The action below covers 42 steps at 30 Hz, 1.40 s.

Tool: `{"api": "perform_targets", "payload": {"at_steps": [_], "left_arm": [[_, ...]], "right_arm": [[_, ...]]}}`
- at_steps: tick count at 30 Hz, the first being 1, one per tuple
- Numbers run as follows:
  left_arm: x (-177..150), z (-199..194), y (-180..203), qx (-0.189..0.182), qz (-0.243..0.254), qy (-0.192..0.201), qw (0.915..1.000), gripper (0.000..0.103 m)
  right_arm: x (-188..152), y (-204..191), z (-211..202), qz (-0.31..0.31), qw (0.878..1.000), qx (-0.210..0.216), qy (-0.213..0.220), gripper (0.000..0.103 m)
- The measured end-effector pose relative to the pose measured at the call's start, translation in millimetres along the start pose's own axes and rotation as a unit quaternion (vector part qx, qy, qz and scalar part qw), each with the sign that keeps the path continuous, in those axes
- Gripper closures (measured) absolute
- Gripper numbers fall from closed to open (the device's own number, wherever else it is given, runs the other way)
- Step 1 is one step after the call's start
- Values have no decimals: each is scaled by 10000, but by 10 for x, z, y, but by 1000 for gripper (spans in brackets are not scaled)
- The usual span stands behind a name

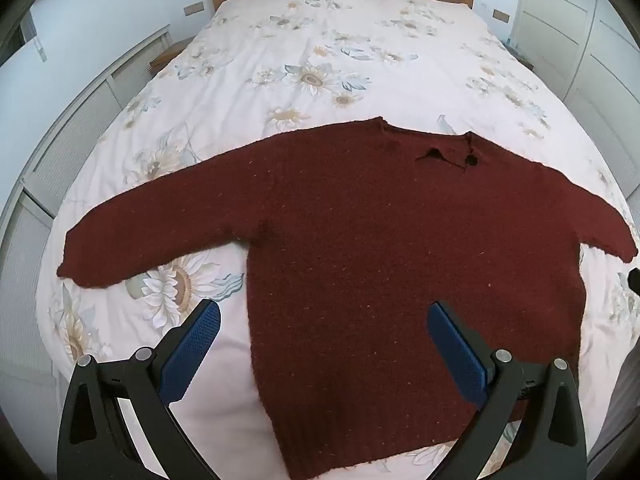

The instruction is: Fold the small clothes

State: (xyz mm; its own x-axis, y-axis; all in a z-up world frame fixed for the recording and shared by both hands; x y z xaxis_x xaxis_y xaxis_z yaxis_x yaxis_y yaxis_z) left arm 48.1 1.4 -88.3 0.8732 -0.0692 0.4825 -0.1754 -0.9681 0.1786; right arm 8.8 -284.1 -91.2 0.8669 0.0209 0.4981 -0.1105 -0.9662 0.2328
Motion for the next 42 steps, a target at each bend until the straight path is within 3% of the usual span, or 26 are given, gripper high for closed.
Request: {"api": "perform_targets", "payload": {"at_steps": [8,10,42], "left_arm": [[-95,-120,-124,-68,-45,-5,10000,1],[-33,37,-60,114,35,-104,9999,1],[-48,59,-9,106,181,-160,9997,1]], "right_arm": [[40,-23,-53,-7,10000,-69,31,0],[14,-47,-71,-17,10000,-94,21,0],[-109,-70,5,-252,9996,-122,-97,0]]}}
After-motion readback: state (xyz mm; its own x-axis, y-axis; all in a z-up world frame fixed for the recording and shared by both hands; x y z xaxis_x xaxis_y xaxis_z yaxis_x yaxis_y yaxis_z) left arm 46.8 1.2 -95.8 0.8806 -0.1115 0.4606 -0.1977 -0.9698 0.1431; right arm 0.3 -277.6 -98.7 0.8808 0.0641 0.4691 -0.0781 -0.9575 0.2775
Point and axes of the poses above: each gripper's, at about its wrist camera, not at the fingertips, and z roughly the way its jaws point, y to its right, x to its top, the point moved 10 cm from there along z, roughly the way its jaws point, and after that the axes turned 14 degrees about -x, right-handed, at the moved point
